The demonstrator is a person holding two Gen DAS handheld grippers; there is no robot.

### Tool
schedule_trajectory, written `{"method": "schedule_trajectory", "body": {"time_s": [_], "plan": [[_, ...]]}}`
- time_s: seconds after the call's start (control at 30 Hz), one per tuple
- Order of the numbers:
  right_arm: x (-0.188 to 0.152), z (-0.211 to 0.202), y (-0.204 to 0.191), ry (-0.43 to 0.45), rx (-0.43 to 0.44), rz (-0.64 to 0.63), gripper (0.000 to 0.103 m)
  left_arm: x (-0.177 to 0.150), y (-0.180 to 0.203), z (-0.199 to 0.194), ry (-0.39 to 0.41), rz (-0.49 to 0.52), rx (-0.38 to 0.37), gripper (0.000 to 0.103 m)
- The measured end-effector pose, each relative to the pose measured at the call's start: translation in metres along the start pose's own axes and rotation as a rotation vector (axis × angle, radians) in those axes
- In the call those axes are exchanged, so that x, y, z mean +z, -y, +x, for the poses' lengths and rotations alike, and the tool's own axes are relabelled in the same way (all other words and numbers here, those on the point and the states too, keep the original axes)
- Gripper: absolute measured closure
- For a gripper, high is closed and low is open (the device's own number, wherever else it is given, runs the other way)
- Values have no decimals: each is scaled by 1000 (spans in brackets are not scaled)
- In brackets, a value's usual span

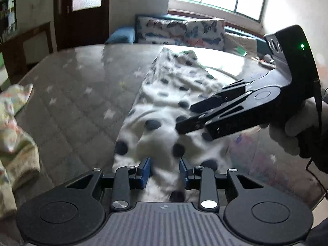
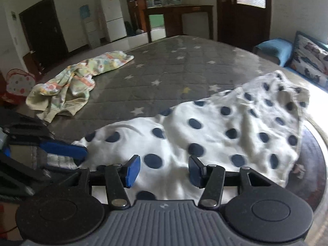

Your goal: Fold clothes

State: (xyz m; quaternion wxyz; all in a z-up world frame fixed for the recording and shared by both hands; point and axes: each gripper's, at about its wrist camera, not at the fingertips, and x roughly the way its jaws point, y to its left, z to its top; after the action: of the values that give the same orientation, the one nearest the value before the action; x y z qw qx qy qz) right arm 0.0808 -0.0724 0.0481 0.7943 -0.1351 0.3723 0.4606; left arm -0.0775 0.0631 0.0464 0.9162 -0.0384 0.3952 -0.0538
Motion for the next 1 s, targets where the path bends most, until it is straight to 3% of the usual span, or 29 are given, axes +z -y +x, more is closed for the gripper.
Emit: {"method": "schedule_trajectory", "body": {"time_s": [0.13,0.37,0.57,0.7,0.87,1.0], "plan": [[-4,11,5,-26,-37,-7,50,-3,-12,-6,2,-44,-28,69],[-3,-7,35,7,-140,83,50,21,3,-6,68,-23,-64,67],[-17,-14,19,-15,-117,17,50,36,0,19,80,-66,-40,67],[-32,-21,2,-35,-116,-66,46,29,-10,30,22,-82,-2,67],[-40,-35,6,-44,-102,-82,46,21,-11,18,33,-94,7,66],[-27,-40,23,-13,-112,-36,46,20,4,2,71,-60,-5,62]]}}
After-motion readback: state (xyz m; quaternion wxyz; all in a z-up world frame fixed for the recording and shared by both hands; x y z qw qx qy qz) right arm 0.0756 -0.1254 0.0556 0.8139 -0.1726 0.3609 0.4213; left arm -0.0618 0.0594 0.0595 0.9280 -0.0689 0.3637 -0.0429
